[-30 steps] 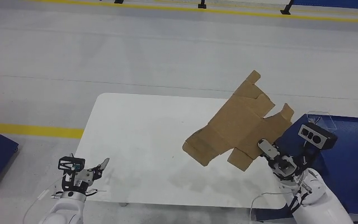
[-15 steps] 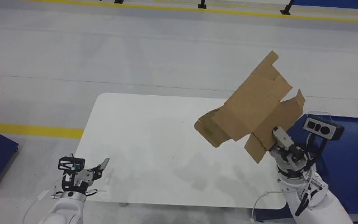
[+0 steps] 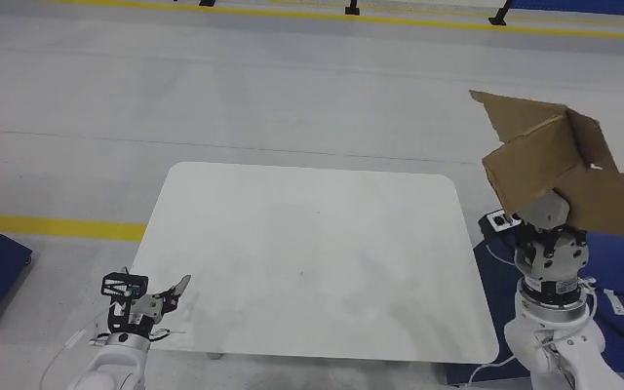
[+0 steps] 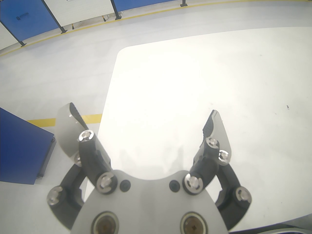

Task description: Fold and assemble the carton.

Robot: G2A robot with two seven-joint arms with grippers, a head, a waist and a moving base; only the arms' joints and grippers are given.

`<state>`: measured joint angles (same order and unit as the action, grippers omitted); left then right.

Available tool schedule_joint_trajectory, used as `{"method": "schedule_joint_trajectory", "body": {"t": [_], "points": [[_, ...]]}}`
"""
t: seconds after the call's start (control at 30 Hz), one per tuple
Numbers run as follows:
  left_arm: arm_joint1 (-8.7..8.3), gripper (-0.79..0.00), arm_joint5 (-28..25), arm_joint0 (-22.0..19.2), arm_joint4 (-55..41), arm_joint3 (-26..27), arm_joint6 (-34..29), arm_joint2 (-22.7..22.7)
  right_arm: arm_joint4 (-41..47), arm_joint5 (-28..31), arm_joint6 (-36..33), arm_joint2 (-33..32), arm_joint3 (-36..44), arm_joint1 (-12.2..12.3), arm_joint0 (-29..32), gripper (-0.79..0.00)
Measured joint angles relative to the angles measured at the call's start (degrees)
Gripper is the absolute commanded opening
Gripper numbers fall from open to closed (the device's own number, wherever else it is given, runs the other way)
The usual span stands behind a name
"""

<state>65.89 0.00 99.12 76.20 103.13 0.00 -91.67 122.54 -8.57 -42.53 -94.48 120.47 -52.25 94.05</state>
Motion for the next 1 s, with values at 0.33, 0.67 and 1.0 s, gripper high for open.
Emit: {"method": "schedule_joint_trajectory", "body": {"t": [0.33, 0.67, 1.0], "points": [[0.00, 0.000, 0.00, 0.00, 0.00, 0.00, 0.00, 0.00, 24.88, -24.04, 16.08, 9.30, -1.35, -0.73, 3.83, -0.785], [0.00, 0.000, 0.00, 0.00, 0.00, 0.00, 0.00, 0.00, 22.92, -21.98, 17.72, 8.70, -0.19, -1.78, 2.61, -0.785], [0.00, 0.000, 0.00, 0.00, 0.00, 0.00, 0.00, 0.00, -4.03, 1.75, -1.87, -4.02, 2.89, -3.41, 1.35, -0.785]]}}
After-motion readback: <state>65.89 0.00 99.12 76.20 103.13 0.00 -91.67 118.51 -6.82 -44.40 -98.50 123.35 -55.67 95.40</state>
